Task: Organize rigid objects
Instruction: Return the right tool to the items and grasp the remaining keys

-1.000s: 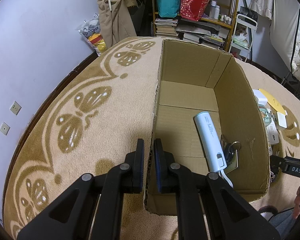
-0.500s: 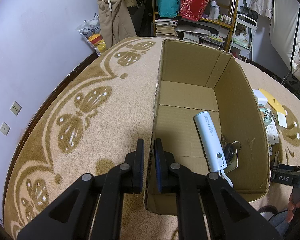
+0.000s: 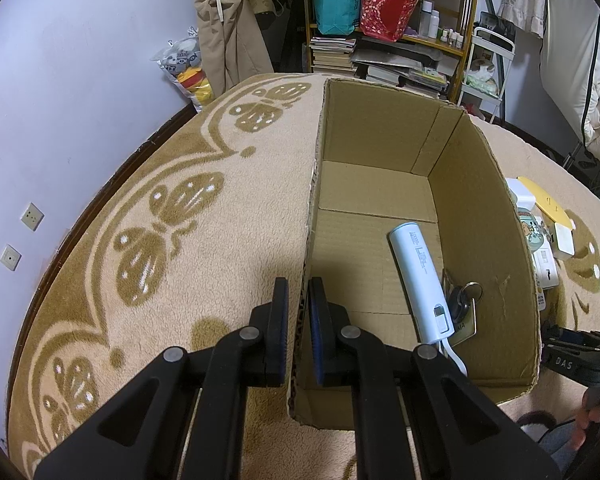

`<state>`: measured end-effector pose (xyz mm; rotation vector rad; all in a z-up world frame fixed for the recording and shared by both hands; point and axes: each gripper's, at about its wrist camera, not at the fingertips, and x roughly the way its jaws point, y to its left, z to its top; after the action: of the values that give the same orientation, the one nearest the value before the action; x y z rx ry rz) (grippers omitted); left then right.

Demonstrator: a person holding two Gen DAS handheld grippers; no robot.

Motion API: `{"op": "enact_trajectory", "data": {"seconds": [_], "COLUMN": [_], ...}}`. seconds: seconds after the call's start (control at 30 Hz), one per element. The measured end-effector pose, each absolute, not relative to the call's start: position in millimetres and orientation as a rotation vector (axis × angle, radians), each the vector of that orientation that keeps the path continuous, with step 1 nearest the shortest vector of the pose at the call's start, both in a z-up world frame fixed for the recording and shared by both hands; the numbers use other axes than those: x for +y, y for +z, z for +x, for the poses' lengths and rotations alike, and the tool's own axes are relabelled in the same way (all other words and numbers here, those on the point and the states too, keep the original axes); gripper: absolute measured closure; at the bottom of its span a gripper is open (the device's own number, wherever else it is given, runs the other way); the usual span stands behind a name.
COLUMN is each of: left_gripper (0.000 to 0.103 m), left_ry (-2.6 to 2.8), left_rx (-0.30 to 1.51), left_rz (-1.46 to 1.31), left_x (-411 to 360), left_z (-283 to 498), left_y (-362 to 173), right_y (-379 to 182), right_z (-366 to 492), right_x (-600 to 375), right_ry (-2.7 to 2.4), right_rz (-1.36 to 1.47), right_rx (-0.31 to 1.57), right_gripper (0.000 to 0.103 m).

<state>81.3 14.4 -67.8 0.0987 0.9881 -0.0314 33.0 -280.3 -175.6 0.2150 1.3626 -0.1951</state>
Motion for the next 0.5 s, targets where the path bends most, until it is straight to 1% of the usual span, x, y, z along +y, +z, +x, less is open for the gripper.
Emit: {"op": "enact_trajectory", "data": {"seconds": [0.07, 0.13, 0.17, 0.33, 0.47, 0.5], "left_gripper": [0.093, 0.093, 0.093, 0.093, 0.093, 0.093], "left_ry": [-0.031, -0.031, -0.03, -0.031, -0.031, -0.031], "left_rx": [0.988, 0.988, 0.988, 0.988, 0.989, 0.988], "left_rz": [0.1, 0.1, 0.1, 0.102, 0.1, 0.101], "left_x": [14.3, 14.5, 14.4, 14.8, 14.2, 14.3], "left_z": [81.4, 81.7, 81.3, 81.6, 81.5, 81.3], "left_y": [-67.8, -67.7, -67.8, -67.5, -67.6, -67.8], "right_y": [-171.4, -163.9, -160.3, -151.8, -128.3, -123.9], "right_z": [32.5, 37.3, 38.8, 41.7, 33.1, 32.6], "right_x": [-281.2, -282.8, -282.5, -283.9, -292.6, -294.6], "right_ry": [-0.188, -0.18, -0.183, -0.199, -0.216, -0.231], "right_rz": [0.235, 0.242, 0.241, 0.232, 0.258, 0.245], "right_rx": [1.346, 1.32, 1.313, 1.288, 1.202, 1.178], "right_gripper": [0.054, 0.076, 0.084, 0.088, 0.09, 0.095]}}
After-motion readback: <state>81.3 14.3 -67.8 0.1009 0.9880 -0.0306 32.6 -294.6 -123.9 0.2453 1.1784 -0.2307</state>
